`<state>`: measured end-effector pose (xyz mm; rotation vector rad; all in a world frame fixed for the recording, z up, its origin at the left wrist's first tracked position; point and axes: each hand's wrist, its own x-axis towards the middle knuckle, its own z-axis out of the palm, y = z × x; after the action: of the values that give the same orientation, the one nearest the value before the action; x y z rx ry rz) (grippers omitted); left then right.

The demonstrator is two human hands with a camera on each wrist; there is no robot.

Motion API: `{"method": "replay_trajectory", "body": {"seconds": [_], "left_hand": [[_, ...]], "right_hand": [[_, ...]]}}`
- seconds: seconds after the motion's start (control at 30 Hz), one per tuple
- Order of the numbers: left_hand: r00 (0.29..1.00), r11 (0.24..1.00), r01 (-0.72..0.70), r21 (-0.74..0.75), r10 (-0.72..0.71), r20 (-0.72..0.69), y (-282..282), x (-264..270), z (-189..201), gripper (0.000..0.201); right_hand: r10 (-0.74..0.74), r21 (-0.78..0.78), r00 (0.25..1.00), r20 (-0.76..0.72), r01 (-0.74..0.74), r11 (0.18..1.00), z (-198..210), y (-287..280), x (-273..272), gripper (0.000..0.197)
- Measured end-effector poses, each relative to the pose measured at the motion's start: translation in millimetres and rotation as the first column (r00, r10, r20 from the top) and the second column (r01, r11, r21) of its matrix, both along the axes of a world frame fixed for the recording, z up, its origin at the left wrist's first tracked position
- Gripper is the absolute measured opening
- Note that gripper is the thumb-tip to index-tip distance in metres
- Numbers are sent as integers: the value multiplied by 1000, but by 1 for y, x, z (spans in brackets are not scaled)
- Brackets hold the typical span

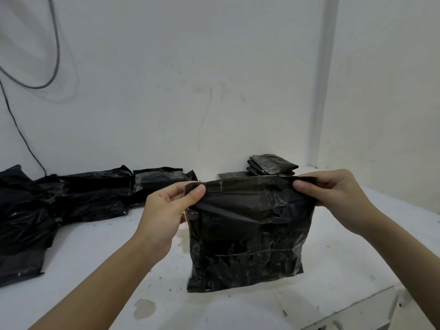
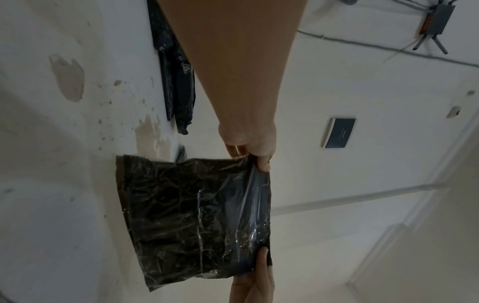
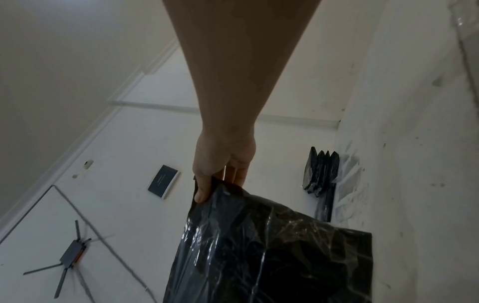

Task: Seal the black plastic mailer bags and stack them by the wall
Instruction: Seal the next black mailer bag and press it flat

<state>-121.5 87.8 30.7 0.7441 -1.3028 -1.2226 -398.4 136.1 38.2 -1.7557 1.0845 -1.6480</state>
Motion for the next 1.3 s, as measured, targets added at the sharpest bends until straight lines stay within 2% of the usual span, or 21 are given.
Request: {"method": "replay_trajectory", "body": {"seconds": [0.07, 0.13, 0.27, 0.4, 0.5, 0.67, 0.83, 1.17, 1.3], "left_hand": [[999, 999, 32, 34, -32, 9, 0, -3, 1, 29], [998, 998, 49, 37, -49, 24, 0, -5, 2, 31], [999, 1000, 24, 20, -24, 31, -1, -13, 3, 29], [999, 1000, -16, 4, 16, 35, -1, -22, 0, 14], [999, 1000, -30, -5, 30, 24, 2, -28, 0, 11], [999, 999, -38, -9, 38, 22, 4, -33, 0, 10], [998, 999, -46, 0, 46, 41, 5, -34, 1, 15], [992, 998, -50, 26, 47, 117, 9, -33, 5, 19], [997, 996, -4, 88, -3, 80, 13, -33, 6, 18]], "right_hand": [[32, 56, 999, 0, -32, 998, -2, 0, -8, 57], [43, 86, 999, 26, -45, 995, -3, -1, -14, 64], [-3, 66, 998, 64, -2, 998, -2, -2, -21, 61], [-62, 50, 997, 52, 59, 997, -2, -1, -26, 64], [-69, 49, 995, 66, 66, 997, -2, 1, -29, 62], [-59, 66, 995, 76, 54, 996, -2, 3, -33, 36], [-54, 56, 996, 70, 50, 997, -3, 3, -36, 61], [-51, 62, 998, 47, 48, 997, -1, 1, -38, 62], [-49, 91, 998, 38, 45, 995, 5, 5, -44, 63]]}}
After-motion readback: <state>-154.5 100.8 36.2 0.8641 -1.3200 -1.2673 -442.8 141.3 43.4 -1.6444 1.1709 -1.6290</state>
